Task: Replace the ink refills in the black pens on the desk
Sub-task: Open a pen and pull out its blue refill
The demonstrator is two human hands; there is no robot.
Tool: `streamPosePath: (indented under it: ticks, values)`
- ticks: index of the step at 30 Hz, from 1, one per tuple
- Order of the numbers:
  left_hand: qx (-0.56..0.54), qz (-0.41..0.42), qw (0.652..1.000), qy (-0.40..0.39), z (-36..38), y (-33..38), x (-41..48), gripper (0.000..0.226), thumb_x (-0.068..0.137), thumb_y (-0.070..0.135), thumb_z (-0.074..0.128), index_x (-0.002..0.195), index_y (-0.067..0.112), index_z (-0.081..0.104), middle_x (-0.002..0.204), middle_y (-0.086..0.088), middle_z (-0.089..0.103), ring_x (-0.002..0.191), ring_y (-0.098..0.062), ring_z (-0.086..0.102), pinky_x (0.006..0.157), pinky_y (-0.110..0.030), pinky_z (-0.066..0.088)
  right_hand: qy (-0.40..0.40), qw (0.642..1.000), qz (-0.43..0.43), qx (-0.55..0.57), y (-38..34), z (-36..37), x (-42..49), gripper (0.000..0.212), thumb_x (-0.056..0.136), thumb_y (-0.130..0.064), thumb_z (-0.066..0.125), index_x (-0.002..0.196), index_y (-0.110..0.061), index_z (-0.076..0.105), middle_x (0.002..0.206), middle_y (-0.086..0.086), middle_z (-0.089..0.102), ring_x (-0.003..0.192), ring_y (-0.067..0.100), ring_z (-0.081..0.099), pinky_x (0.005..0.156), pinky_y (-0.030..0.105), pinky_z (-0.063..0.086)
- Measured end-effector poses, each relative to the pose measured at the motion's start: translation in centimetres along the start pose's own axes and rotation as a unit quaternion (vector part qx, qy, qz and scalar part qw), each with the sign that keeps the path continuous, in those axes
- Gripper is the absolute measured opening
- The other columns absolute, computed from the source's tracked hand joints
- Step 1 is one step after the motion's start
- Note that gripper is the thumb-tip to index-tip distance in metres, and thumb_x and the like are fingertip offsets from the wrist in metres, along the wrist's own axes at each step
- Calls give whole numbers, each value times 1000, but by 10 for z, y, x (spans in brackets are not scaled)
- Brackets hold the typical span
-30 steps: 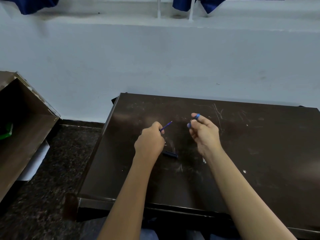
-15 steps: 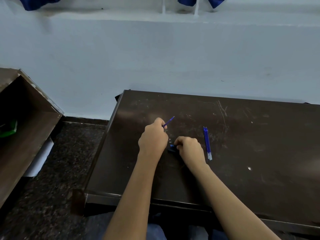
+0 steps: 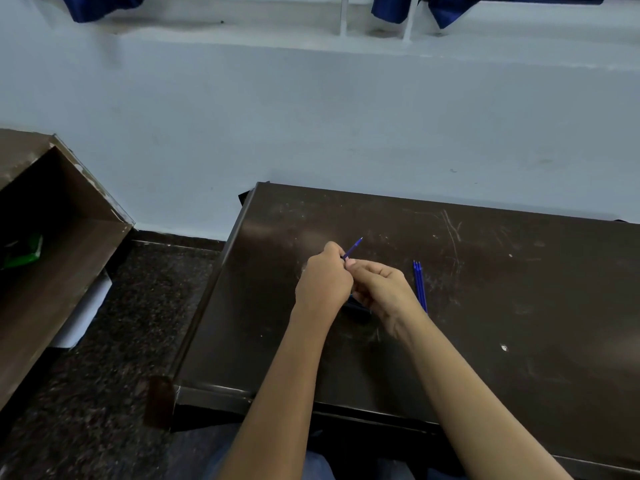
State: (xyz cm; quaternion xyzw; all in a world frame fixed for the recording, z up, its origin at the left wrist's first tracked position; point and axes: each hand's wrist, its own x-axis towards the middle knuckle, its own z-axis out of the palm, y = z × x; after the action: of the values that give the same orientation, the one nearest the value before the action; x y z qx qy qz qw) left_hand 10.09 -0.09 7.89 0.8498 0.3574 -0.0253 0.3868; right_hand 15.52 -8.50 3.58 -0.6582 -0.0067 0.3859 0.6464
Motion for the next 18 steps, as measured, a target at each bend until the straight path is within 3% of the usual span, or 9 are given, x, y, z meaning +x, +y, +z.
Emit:
streamPosePath:
  ticks: [3,8,10,12,15,18]
  values:
    - [0,-12,1000,-15,0,2,-1,26,98,19,40,122,9,45,117,-12,56,90,-17,50,72,-29,39,12,999,27,41,-6,1,-1,13,84,-14,68,96,-9,72,71,-3,67,58,3,59,58,17,45]
    - [-40,-42,998,-10,-1,3,4,29,96,18,46,121,4,41,112,-11,55,82,-14,47,71,-27,36,31,990,80,110,-29,9,24,10,85,-7,65,94,-4,69,61,2,68,43,6,62,42,17,47]
    - [-39,-58,998,-12,-3,2,7,29,96,15,48,121,4,41,115,-13,56,79,-13,46,72,-27,36,36,988,74,134,-46,11,47,4,89,-11,61,90,-10,65,64,0,66,48,7,64,53,23,52]
    - [-25,-73,997,-29,-4,3,7,33,93,11,52,124,3,41,122,-17,54,90,-20,52,75,-28,38,46,988,17,143,-63,7,67,6,94,-10,53,92,-10,59,71,1,64,62,11,66,65,31,54]
    - [4,-80,995,-51,-3,4,5,39,92,12,54,127,4,40,125,-17,51,104,-26,55,78,-30,39,77,989,-108,-65,-70,1,97,10,92,-7,51,96,-7,61,78,4,61,71,17,62,67,29,53]
    - [24,-61,997,-39,-2,2,5,34,93,12,52,124,5,41,120,-14,54,88,-19,50,74,-28,40,88,905,-194,-369,-52,0,120,15,88,-10,56,93,-9,71,87,4,67,84,17,59,81,26,45]
